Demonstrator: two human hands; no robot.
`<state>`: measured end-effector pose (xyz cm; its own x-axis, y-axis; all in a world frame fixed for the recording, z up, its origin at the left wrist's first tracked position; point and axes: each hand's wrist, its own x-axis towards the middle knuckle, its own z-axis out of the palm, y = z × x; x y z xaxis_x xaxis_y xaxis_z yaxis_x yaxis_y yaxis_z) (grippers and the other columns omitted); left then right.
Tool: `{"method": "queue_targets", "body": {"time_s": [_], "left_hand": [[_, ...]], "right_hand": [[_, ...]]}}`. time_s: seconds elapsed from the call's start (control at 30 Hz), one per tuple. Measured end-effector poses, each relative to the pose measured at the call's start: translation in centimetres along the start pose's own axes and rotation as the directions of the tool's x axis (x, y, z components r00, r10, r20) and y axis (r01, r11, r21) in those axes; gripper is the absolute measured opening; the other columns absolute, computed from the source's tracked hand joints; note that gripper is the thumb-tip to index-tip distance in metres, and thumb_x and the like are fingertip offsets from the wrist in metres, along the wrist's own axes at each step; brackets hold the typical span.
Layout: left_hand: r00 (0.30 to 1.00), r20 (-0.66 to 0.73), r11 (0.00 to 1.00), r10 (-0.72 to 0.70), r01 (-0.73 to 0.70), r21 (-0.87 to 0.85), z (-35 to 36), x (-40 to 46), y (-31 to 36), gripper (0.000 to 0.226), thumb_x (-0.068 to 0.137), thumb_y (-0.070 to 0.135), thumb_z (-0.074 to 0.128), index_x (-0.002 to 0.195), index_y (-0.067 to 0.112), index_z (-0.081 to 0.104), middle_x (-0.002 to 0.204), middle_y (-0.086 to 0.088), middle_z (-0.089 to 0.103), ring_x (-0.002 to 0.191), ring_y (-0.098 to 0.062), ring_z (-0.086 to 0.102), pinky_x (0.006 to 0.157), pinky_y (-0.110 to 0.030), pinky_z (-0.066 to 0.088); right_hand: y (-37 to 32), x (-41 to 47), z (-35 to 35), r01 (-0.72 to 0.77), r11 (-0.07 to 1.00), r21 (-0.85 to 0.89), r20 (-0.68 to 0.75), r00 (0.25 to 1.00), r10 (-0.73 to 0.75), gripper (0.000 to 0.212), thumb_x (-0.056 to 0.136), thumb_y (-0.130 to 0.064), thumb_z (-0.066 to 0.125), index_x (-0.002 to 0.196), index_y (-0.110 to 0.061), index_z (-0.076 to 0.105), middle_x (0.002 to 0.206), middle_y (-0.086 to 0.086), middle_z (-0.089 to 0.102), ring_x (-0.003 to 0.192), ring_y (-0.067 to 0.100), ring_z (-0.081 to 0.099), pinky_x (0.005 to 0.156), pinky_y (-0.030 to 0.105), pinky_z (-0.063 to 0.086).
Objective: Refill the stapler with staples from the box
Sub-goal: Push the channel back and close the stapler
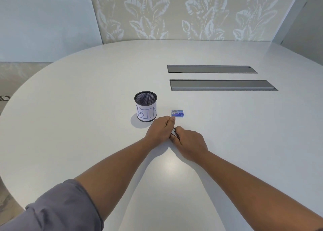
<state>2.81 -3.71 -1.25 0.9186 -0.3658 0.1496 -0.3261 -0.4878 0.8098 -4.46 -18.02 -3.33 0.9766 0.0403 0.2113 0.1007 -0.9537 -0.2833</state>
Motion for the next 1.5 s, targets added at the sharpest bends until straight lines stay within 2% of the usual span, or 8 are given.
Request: {"method": "queue_targets", "body": {"time_s": [0.5, 0.67, 0.8, 1.03, 1.13, 1.27, 1.43, 1.5], "left_hand": [[0.998, -0.050, 0.999, 0.036, -0.036, 0.019, 0.3, -0.1, -0.2, 0.046, 0.102, 0.034, 0.043, 0.068, 0.003, 0.040, 0.057, 0.001, 0.043, 0.059, -0.017, 0.038, 0.057, -0.038, 0.036], [0.999, -0.032, 0.987, -0.023, 0.018, -0.157, -0.2, -0.4, -0.2, 0.049, 0.103, 0.043, 0.043, 0.074, 0.008, 0.061, 0.070, -0.003, 0.066, 0.066, -0.011, 0.056, 0.067, -0.030, 0.046], [0.992, 0.024, 0.912, -0.121, 0.121, -0.392, -1.2, -0.8, -0.3, 0.039, 0.100, 0.043, 0.046, 0.085, 0.017, 0.071, 0.070, 0.002, 0.068, 0.054, -0.009, 0.056, 0.053, -0.019, 0.043], [0.977, 0.182, 0.844, -0.111, 0.189, -0.502, -2.0, -1.5, -0.9, 0.032, 0.096, 0.034, 0.065, 0.070, 0.018, 0.075, 0.069, 0.000, 0.071, 0.053, -0.009, 0.051, 0.048, -0.017, 0.038], [0.976, 0.200, 0.844, -0.084, 0.177, -0.507, -2.3, -1.6, -0.8, 0.031, 0.095, 0.033, 0.068, 0.072, 0.013, 0.075, 0.056, 0.009, 0.062, 0.047, -0.005, 0.045, 0.045, -0.014, 0.036], [0.961, 0.265, 0.828, -0.074, 0.208, -0.521, -2.6, -1.5, -0.9, 0.024, 0.092, 0.028, 0.072, 0.079, 0.008, 0.076, 0.051, 0.007, 0.052, 0.046, -0.008, 0.035, 0.044, -0.017, 0.031], [0.943, 0.329, 0.816, -0.052, 0.230, -0.531, -3.1, -1.1, -0.9, 0.021, 0.092, 0.025, 0.072, 0.074, 0.018, 0.078, 0.052, 0.009, 0.057, 0.046, -0.006, 0.033, 0.045, -0.017, 0.030], [0.943, 0.330, 0.819, -0.040, 0.221, -0.530, -3.1, -1.1, -1.1, 0.022, 0.093, 0.024, 0.072, 0.072, 0.019, 0.078, 0.052, 0.009, 0.057, 0.045, -0.006, 0.032, 0.045, -0.016, 0.029]], "right_hand": [[0.1, 0.0, 0.2, 0.010, 1.000, -0.017, -0.007, 1.000, -0.011, 0.052, 0.095, -0.067, 0.013, 0.080, -0.023, 0.035, 0.058, -0.007, 0.044, 0.060, 0.026, 0.051, 0.054, 0.037, 0.035], [0.0, 0.0, 0.0, -0.002, 0.999, 0.032, -0.031, 1.000, 0.003, 0.044, 0.096, -0.069, 0.024, 0.085, -0.028, 0.036, 0.063, -0.010, 0.048, 0.062, 0.024, 0.055, 0.057, 0.037, 0.042], [0.0, -0.3, -0.4, -0.031, 0.986, 0.164, -0.096, 0.994, 0.048, 0.045, 0.094, -0.072, 0.029, 0.115, -0.035, 0.044, 0.081, -0.008, 0.068, 0.074, 0.023, 0.064, 0.064, 0.037, 0.050], [0.4, -0.1, -0.2, -0.042, 0.922, 0.385, -0.181, 0.976, 0.120, 0.035, 0.096, -0.039, 0.055, 0.129, -0.026, 0.049, 0.114, -0.009, 0.060, 0.102, 0.015, 0.060, 0.081, 0.039, 0.052], [0.2, -0.1, -0.3, -0.047, 0.927, 0.373, -0.154, 0.982, 0.111, 0.049, 0.094, -0.054, 0.054, 0.137, -0.036, 0.040, 0.118, -0.016, 0.057, 0.110, 0.004, 0.058, 0.083, 0.032, 0.051], [0.0, -0.3, -0.8, -0.101, 0.939, 0.329, -0.114, 0.983, 0.146, 0.064, 0.086, -0.080, 0.041, 0.136, -0.040, 0.041, 0.114, -0.027, 0.054, 0.101, -0.010, 0.052, 0.078, 0.025, 0.043], [-0.3, -0.4, -0.9, -0.051, 0.977, 0.207, -0.191, 0.977, 0.092, 0.079, 0.086, -0.087, 0.024, 0.129, -0.027, 0.053, 0.109, -0.015, 0.068, 0.092, 0.014, 0.065, 0.069, 0.029, 0.041], [-0.2, -0.4, -0.9, -0.004, 0.984, 0.179, -0.187, 0.982, 0.038, 0.071, 0.090, -0.082, 0.022, 0.116, -0.025, 0.055, 0.096, -0.011, 0.068, 0.079, 0.022, 0.063, 0.063, 0.031, 0.036]]}}
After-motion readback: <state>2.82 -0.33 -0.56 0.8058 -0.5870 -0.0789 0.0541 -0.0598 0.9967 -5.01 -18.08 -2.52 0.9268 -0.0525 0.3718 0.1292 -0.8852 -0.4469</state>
